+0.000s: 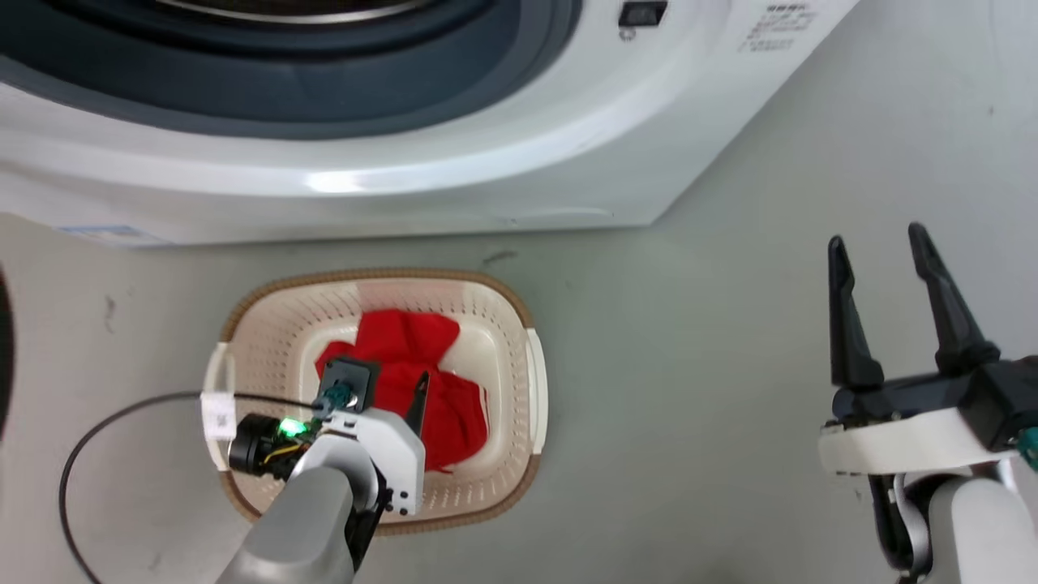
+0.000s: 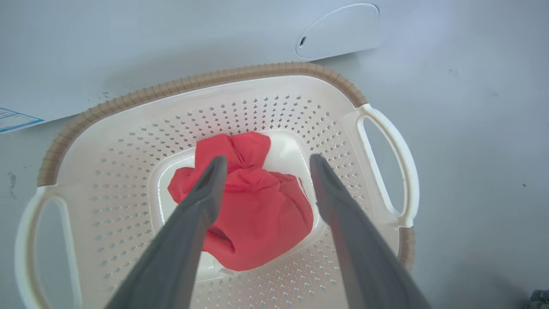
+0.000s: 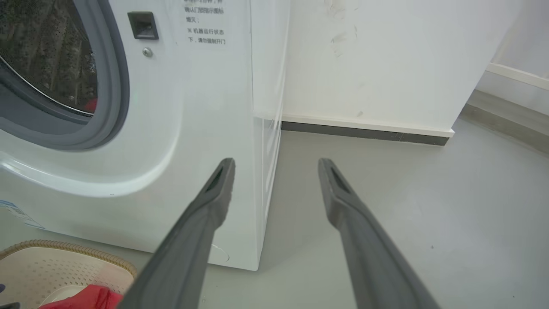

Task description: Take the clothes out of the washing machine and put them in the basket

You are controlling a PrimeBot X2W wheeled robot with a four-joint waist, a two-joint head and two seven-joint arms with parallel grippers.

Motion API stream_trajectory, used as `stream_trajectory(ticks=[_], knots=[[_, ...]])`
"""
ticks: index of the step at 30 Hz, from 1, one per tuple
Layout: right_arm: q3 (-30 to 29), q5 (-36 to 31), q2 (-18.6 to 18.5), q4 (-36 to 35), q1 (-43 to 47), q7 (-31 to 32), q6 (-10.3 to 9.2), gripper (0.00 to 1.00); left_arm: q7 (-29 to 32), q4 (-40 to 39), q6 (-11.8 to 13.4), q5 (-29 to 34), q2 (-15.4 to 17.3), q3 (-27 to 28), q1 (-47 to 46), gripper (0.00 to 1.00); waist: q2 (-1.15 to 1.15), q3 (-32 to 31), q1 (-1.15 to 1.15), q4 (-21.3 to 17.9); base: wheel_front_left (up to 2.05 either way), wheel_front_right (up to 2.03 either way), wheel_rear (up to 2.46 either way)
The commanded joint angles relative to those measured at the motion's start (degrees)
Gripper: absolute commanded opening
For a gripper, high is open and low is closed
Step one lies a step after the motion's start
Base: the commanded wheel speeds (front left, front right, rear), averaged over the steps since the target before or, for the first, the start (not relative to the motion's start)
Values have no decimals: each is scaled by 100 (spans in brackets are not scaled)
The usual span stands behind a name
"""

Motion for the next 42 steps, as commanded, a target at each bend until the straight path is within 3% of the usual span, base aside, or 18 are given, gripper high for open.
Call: stream_trajectory(ticks=[1,16,24,33,42], knots=[[5,-21,3,30,92,-12,-5,100,-24,-102,48,2,41,61,153,100,0,-404,1,168,0,0,0],[62,6,4,170,754,-12,-4,100,-21,-2727,537,478,60,1218,1644,100,0,-1568,1,398,0,0,0],[110,66,4,220,928,-12,-4,100,-21,-3761,554,750,25,1755,2047,100,0,-1913,1,361,0,0,0],[226,101,4,168,780,-12,-4,100,-17,-3212,435,932,148,1860,1096,100,0,-1805,1,201,0,0,0],[269,155,5,48,302,-12,-4,100,456,-1918,172,1087,534,1751,-1036,100,0,-899,1,-130,0,0,0]])
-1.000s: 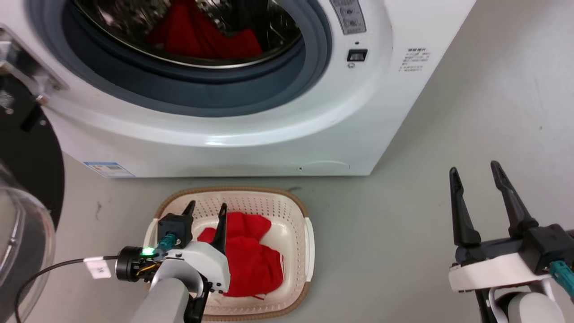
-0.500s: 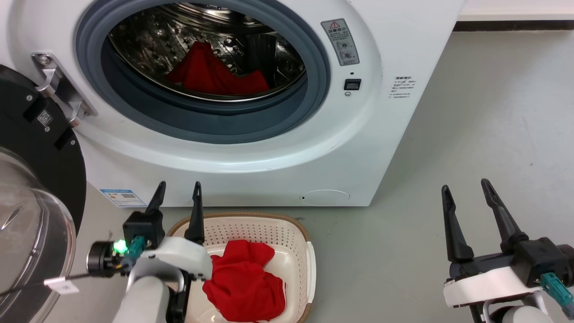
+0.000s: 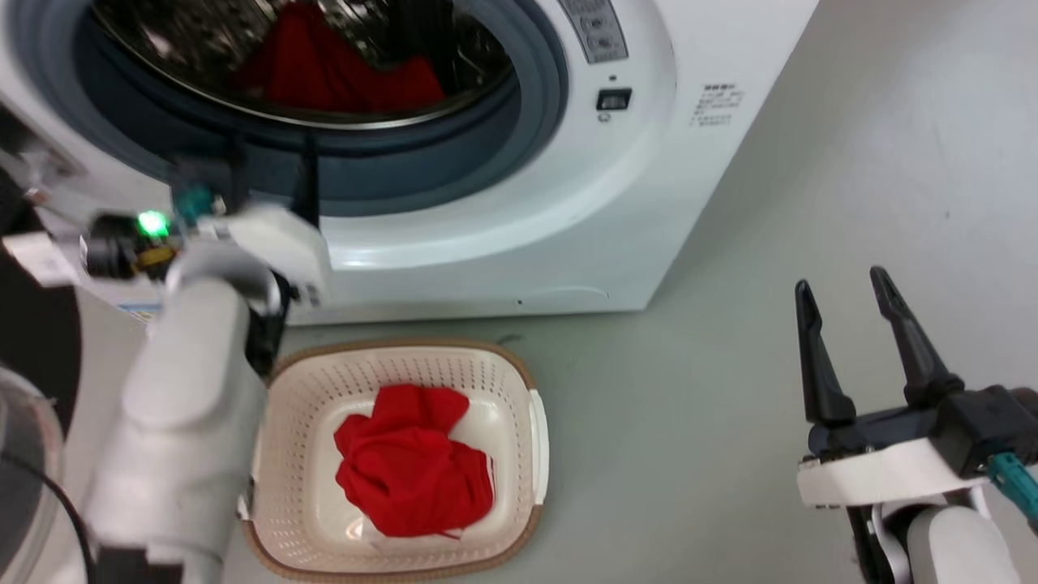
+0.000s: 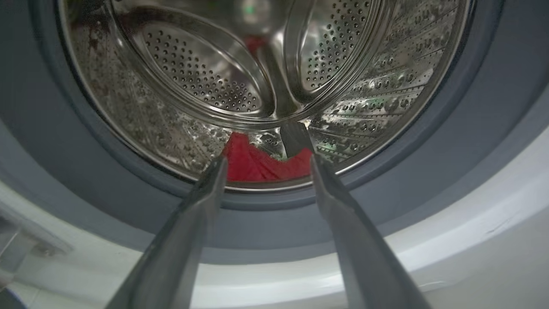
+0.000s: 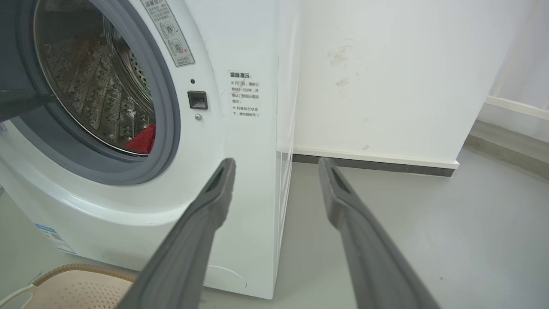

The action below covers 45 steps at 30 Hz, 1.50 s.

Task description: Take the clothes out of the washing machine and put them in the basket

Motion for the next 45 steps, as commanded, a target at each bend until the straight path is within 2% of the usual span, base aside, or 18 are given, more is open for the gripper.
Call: stream_trajectory(ticks=[1,9,15,25,31,35,41,45], knots=[[-7,44,7,-32,-146,-12,-4,100,33,168,-41,46,74,-16,-313,100,0,400,0,-209,0,0,0],[60,220,8,-127,-580,-12,-4,100,378,1286,-184,164,402,-119,-1930,100,0,1295,0,-572,0,0,0],[106,391,8,-233,-890,-12,-4,100,725,1829,-205,256,669,-187,-3027,100,0,1941,0,-825,0,0,0],[102,581,9,-360,-1187,-12,-4,100,1397,2528,-196,377,1018,-319,-4386,100,0,2629,0,-1067,0,0,0],[114,721,9,-443,-1231,-12,-4,100,2005,2827,-254,365,1217,-363,-5036,100,0,2933,0,-1225,0,0,0],[115,794,9,-478,-1224,-12,-4,100,2613,2963,-333,368,1325,-426,-5430,100,0,3076,0,-1290,0,0,0],[137,856,8,-526,-1218,-12,-4,100,3413,3076,-372,346,1362,-499,-5800,100,0,3210,0,-1342,0,0,0],[160,890,8,-548,-1236,-12,-4,100,3637,3100,-331,420,1406,-614,-5872,100,0,3280,0,-1386,0,0,0]])
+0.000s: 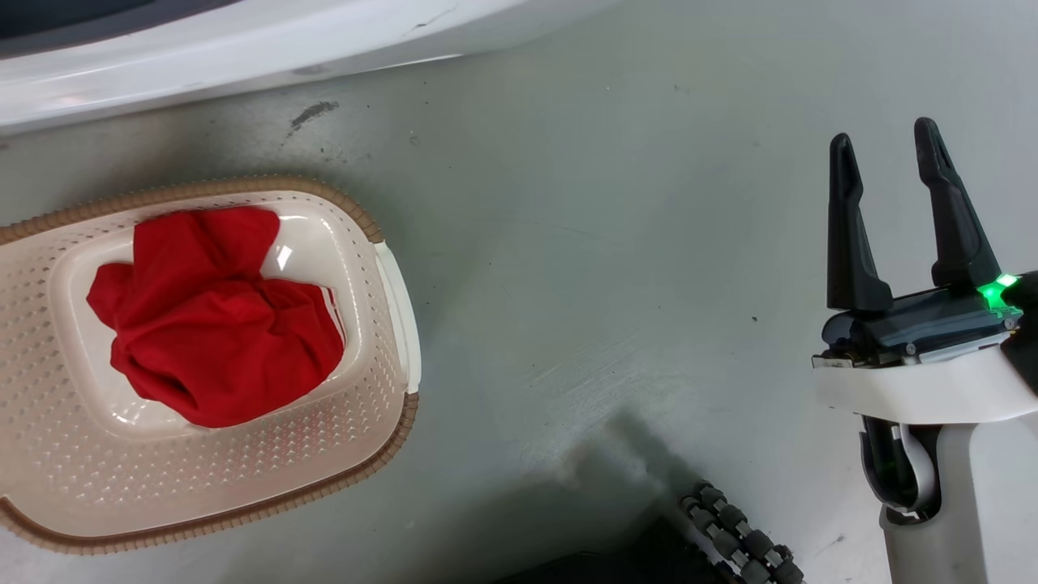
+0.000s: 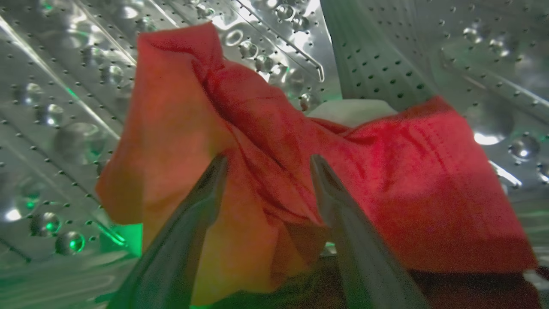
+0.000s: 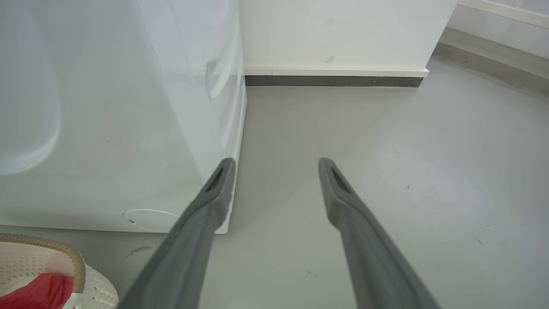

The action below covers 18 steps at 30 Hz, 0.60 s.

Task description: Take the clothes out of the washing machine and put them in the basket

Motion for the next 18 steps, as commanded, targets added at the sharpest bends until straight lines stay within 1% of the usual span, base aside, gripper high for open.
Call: stream_trajectory(ticks=[1,6,9,10,11,14,18], knots=[[4,30,10,-34,-96,-12,-4,100,27,25,21,12,12,-14,-35,100,0,23,-1,-15,0,0,0],[-8,73,10,-37,-116,-12,-4,100,116,67,68,43,64,-101,35,100,0,82,-1,-51,0,0,0],[-17,105,10,-24,-117,-12,-4,100,155,84,28,9,84,-135,60,100,0,92,-1,-64,0,0,0],[-18,114,10,-19,-115,-12,-4,100,121,79,20,15,98,-153,65,18,0,92,-1,-66,0,0,0],[-18,120,10,-14,-113,-12,-4,100,87,72,25,0,118,-156,67,0,0,89,-1,-69,0,0,0],[-7,121,10,-7,-105,-12,-4,100,17,50,8,20,157,-206,64,0,0,78,-1,-74,0,0,0],[-11,132,10,-6,-116,-12,-4,100,-282,-83,36,62,199,-293,-4,0,0,63,-1,-74,0,0,0]])
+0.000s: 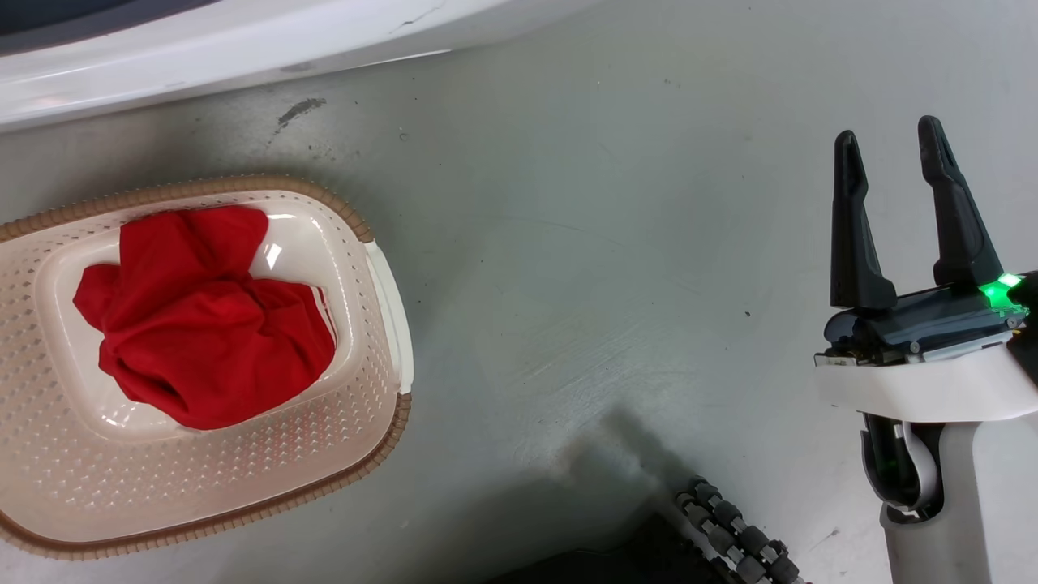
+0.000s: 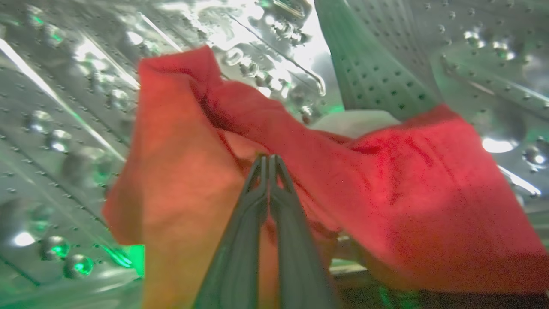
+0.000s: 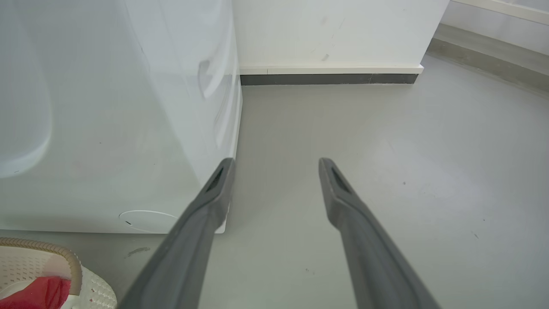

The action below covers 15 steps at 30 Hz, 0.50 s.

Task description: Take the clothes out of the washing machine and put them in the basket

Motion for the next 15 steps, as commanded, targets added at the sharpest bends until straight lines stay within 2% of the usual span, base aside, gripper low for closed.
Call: stream_trajectory(ticks=[1,15], knots=[[-3,3,10,6,-103,-12,-4,100,-158,-32,24,15,83,-24,6,0,0,-20,0,7,0,0,0],[7,-97,10,121,-25,-12,-4,100,-1070,-75,-77,-147,-54,-124,188,0,0,-435,0,161,0,0,0]])
